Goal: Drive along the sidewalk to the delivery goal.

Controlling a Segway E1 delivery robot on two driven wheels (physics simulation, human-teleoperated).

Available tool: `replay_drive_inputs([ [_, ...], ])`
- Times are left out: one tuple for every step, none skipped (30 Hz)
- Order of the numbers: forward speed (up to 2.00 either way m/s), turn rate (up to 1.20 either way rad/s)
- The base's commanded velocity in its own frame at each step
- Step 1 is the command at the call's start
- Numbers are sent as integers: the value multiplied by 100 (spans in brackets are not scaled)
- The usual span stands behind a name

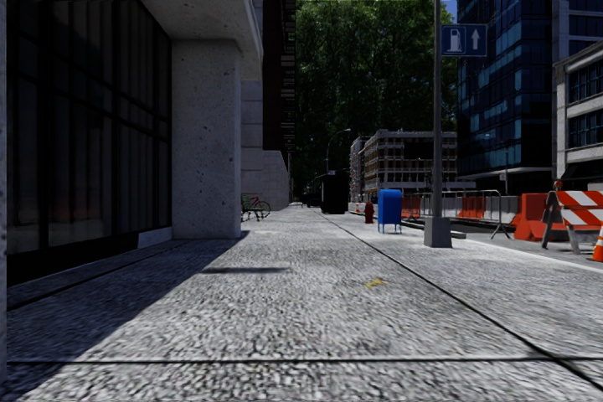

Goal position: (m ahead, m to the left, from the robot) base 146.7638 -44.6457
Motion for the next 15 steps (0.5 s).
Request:
replay_drive_inputs([
  [200, 0],
  [200, 0],
  [200, 0],
  [200, 0],
  [200, 0],
  [200, 0],
  [200, 0],
  [200, 0],
  [200, 0],
  [200, 0],
  [200, 0],
  [200, 0],
  [200, 0],
  [200, 0],
  [200, 0],
])
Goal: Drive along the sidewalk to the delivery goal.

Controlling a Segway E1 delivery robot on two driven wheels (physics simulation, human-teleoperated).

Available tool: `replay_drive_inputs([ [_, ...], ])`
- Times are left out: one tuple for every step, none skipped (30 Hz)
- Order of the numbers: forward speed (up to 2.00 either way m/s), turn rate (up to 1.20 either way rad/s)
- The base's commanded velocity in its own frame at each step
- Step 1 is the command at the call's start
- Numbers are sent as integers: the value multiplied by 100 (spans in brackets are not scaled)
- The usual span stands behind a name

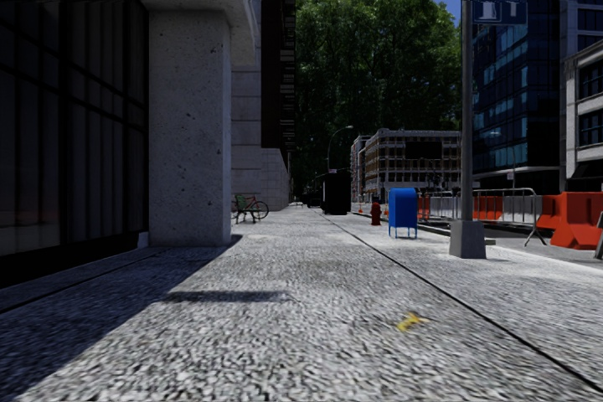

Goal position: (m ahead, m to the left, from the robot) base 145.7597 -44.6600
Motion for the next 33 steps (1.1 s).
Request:
replay_drive_inputs([
  [200, 0],
  [200, 0],
  [200, 0],
  [200, 0],
  [200, 0],
  [200, 0],
  [200, 0],
  [200, 0],
  [200, 0],
  [200, 0],
  [200, 0],
  [200, 0],
  [200, 0],
  [200, 0],
  [200, 0],
  [200, 0],
  [200, 0],
  [200, 0],
  [200, 0],
  [200, 0],
  [200, 0],
  [200, 0],
  [200, 0],
  [200, 0],
  [200, 0],
  [200, 0],
  [200, 0],
  [200, 0],
  [200, 0],
  [200, 0],
  [200, 0],
  [200, 0],
  [200, 0],
])
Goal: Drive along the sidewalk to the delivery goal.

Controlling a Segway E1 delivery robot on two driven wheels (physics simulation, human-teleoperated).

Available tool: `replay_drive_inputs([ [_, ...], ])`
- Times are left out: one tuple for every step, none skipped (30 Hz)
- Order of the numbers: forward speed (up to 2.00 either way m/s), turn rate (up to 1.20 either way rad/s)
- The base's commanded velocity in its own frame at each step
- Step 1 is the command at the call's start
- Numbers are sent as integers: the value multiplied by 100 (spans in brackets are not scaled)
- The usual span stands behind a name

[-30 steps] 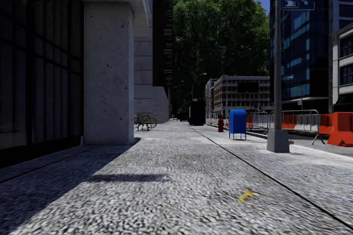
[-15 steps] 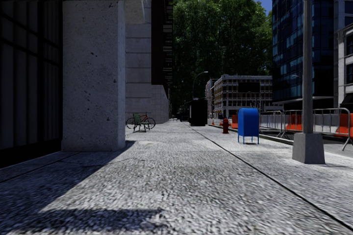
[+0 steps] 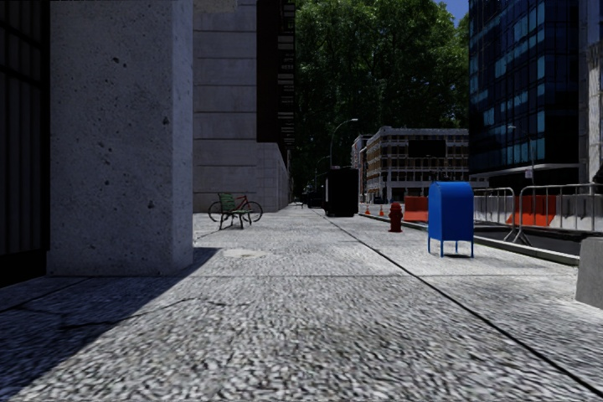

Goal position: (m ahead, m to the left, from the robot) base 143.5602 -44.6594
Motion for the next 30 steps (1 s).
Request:
replay_drive_inputs([
  [200, 0],
  [200, 0],
  [200, 0],
  [200, 0],
  [200, 0],
  [200, 0],
  [200, 0],
  [200, 0],
  [200, 0],
  [200, 0],
  [200, 0],
  [200, 0],
  [200, 0],
  [200, 0],
  [200, 0],
  [200, 0],
  [200, 0],
  [200, 0],
  [200, 0],
  [200, 0],
  [200, 0],
  [200, 0],
  [200, 0],
  [200, 0],
  [200, 0],
  [200, 0],
  [200, 0],
  [200, 0],
  [200, 0],
  [200, 0],
])
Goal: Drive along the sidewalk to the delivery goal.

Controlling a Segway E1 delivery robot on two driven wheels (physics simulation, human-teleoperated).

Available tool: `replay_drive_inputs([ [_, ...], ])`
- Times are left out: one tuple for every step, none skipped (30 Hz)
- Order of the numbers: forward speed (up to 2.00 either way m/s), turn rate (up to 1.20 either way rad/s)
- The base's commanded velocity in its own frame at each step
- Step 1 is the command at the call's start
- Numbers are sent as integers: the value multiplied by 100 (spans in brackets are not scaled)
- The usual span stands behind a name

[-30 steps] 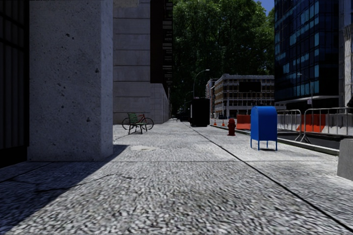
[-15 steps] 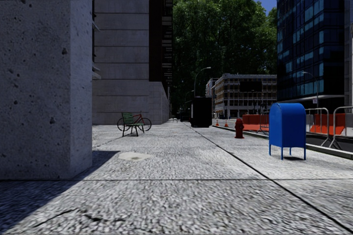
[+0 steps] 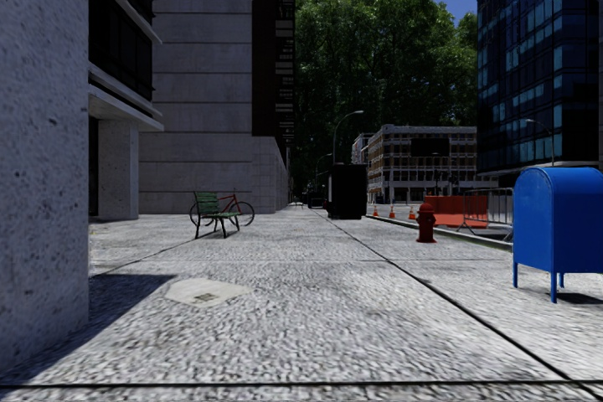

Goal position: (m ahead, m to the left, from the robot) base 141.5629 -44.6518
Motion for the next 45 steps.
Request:
replay_drive_inputs([
  [200, 0],
  [200, 0],
  [200, 0],
  [200, 0],
  [200, 0],
  [200, 0],
  [200, 0],
  [200, 0],
  [200, 0],
  [200, 0],
  [200, 0],
  [200, 0],
  [200, 0],
  [200, 0],
  [200, 0],
  [200, 0],
  [200, 0],
  [200, 0],
  [200, 0],
  [200, 0],
  [200, 0],
  [200, 0],
  [200, 0],
  [200, 0],
  [200, 0],
  [200, 0],
  [200, 0],
  [200, 0],
  [200, 0],
  [200, 0],
  [200, 0],
  [200, 0],
  [200, 0],
  [200, 0],
  [200, 0],
  [200, 0],
  [200, 0],
  [200, 0],
  [200, 0],
  [200, 0],
  [200, 0],
  [200, 0],
  [200, 0],
  [200, 0],
  [200, 0],
])
